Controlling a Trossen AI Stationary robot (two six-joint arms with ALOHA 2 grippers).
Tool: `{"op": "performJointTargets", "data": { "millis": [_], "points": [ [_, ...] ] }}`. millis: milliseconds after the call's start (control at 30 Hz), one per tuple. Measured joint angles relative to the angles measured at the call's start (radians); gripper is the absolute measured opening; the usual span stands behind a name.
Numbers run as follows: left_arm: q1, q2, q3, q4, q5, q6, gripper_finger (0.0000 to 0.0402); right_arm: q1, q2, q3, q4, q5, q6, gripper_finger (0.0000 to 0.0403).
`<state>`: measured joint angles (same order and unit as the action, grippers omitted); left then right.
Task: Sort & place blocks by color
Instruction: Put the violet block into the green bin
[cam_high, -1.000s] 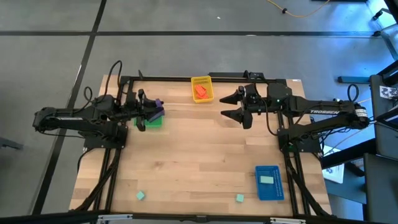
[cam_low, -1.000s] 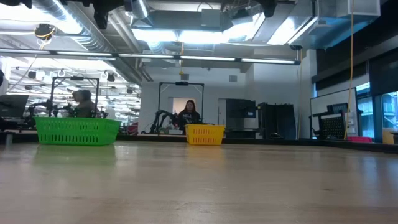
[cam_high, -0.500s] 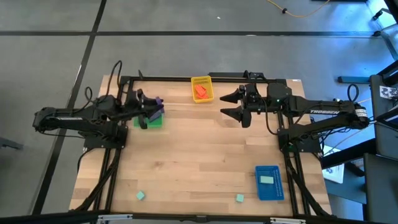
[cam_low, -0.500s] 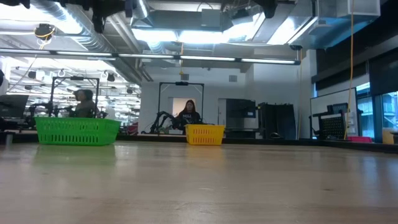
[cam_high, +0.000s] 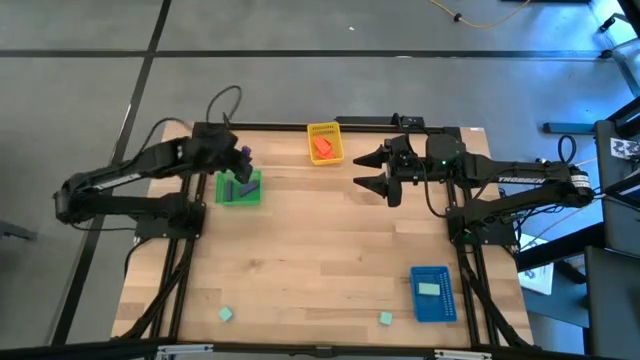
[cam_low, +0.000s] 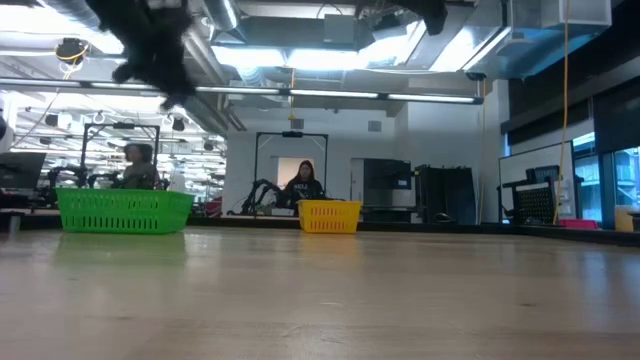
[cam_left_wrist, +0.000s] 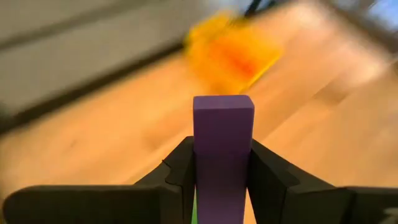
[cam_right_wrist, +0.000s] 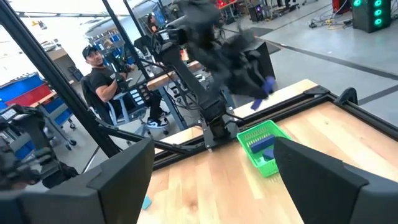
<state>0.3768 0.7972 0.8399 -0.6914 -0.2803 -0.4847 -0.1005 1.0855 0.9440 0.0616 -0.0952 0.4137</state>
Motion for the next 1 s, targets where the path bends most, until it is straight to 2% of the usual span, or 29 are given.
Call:
{"op": "performJointTargets", "data": {
  "millis": [200,367,667,833,1000],
  "points": [
    [0.144,0.136,-0.041,-0.197,0.165,0.053,0.0097,0.0,0.0,0.0,-0.005,0.0,0.0,0.0332],
    [0.185,0.197,-0.154,-0.182,0.224,0.093,0.0097,0.0,0.0,0.0,-0.016,-0.001,0.0,0.0332],
    [0.197,0.212,-0.332,0.071,0.263,-0.084,0.0097,0.0,0.0,0.0,-0.025,-0.001,0.0,0.0332],
    [0.197,0.212,-0.403,0.139,0.25,-0.183,0.0097,0.0,0.0,0.0,-0.03,-0.001,0.0,0.0332],
    [0.197,0.212,-0.428,0.166,0.237,-0.22,0.0097,0.0,0.0,0.0,-0.031,-0.002,0.0,0.0332]
  ]
}}
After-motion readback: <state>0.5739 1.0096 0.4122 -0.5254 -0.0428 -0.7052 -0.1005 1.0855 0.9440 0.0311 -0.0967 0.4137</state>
